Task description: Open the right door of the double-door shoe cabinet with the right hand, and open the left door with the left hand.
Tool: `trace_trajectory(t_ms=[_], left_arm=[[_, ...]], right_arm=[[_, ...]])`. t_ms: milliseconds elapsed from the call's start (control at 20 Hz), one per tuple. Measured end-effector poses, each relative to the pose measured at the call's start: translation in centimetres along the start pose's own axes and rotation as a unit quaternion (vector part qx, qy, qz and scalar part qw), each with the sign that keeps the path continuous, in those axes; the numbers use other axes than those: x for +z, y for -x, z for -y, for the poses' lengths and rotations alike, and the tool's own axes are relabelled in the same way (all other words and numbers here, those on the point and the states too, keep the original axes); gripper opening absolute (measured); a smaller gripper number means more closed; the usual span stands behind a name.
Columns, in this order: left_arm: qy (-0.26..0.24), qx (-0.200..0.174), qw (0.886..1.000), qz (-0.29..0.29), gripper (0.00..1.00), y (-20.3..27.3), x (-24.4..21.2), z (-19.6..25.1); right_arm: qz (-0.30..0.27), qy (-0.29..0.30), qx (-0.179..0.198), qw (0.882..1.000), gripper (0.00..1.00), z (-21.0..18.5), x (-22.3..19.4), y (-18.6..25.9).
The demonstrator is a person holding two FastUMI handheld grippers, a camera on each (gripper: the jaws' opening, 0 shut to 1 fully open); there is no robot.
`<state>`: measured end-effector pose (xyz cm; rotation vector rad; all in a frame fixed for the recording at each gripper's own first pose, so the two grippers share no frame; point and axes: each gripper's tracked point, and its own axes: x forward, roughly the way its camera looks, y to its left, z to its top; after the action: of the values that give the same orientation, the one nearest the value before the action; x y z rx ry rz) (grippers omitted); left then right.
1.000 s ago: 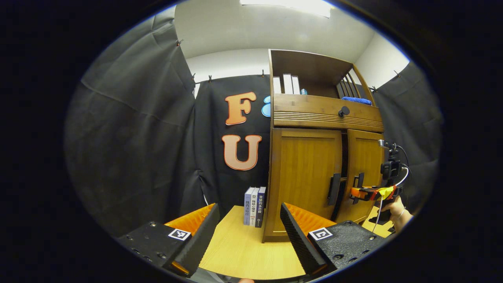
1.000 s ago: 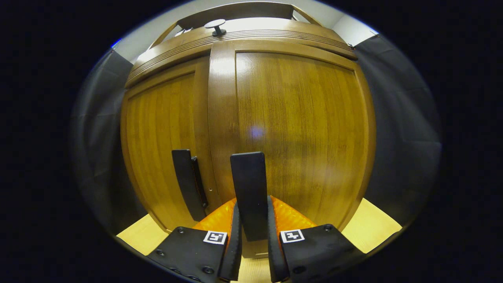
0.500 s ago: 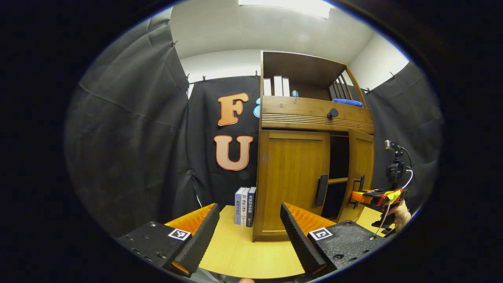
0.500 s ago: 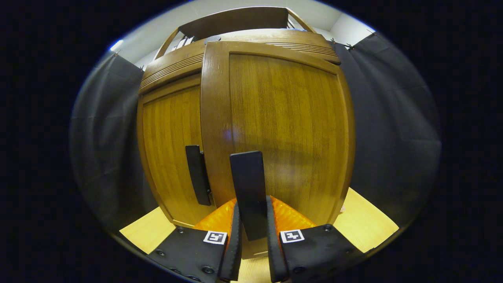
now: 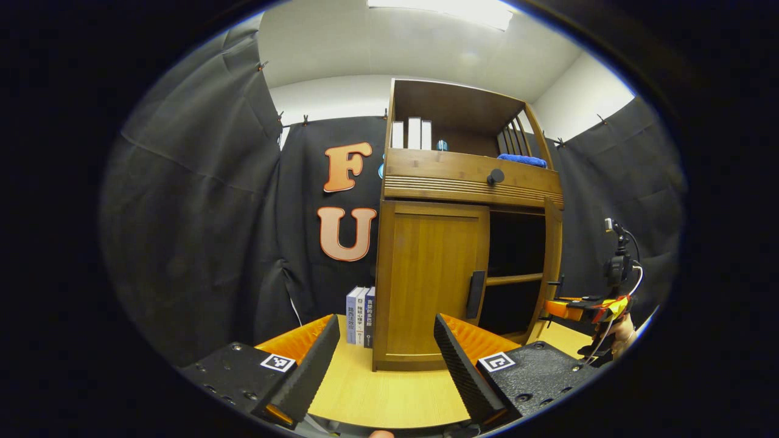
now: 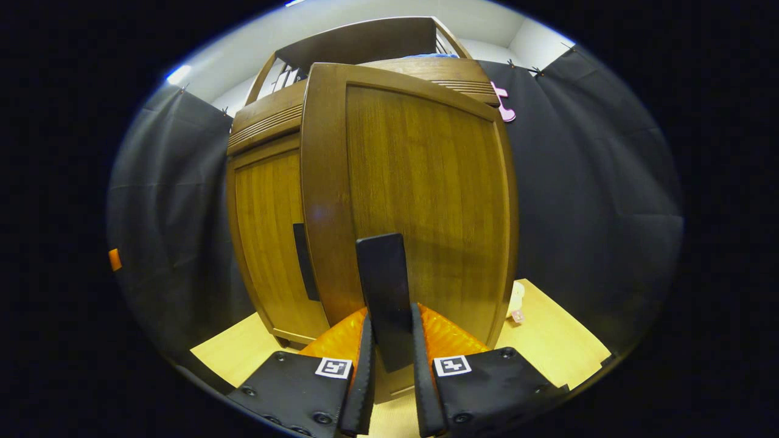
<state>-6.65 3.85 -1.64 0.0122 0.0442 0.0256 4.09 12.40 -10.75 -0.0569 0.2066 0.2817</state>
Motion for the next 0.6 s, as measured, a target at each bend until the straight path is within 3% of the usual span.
trace_trajectory(t_ms=[50,100,250,350,400,550,600], left_arm=[[-0.002,0.0,1.0,0.001,0.97,0.1,0.1,0.3],[-0.002,-0.002,1.0,0.002,0.92,0.1,0.3,0.6],[-0.004,-0.009,1.0,0.004,0.94,0.4,0.6,1.7],[-0.006,-0.014,1.0,0.004,0.94,0.5,0.6,2.3],[-0.005,-0.017,1.0,0.003,0.94,0.6,0.6,2.6],[-0.004,-0.025,1.0,0.002,0.94,0.6,0.5,3.5],[-0.003,-0.027,1.0,0.002,0.94,0.7,0.5,3.8]], right_arm=[[-0.001,-0.001,0.0,1.0,0.36,0.3,-0.1,0.4],[-0.002,-0.001,-0.001,1.0,0.36,0.7,-0.1,0.8],[-0.001,-0.001,-0.005,1.0,0.31,1.3,0.1,1.5],[-0.001,-0.004,-0.009,1.0,0.4,2.1,0.3,2.2],[-0.001,-0.005,-0.011,1.0,0.36,2.4,0.2,2.6],[0.001,-0.007,-0.022,1.0,0.4,3.5,0.1,3.7],[0.001,-0.009,-0.028,1.0,0.35,4.1,0.1,4.1]])
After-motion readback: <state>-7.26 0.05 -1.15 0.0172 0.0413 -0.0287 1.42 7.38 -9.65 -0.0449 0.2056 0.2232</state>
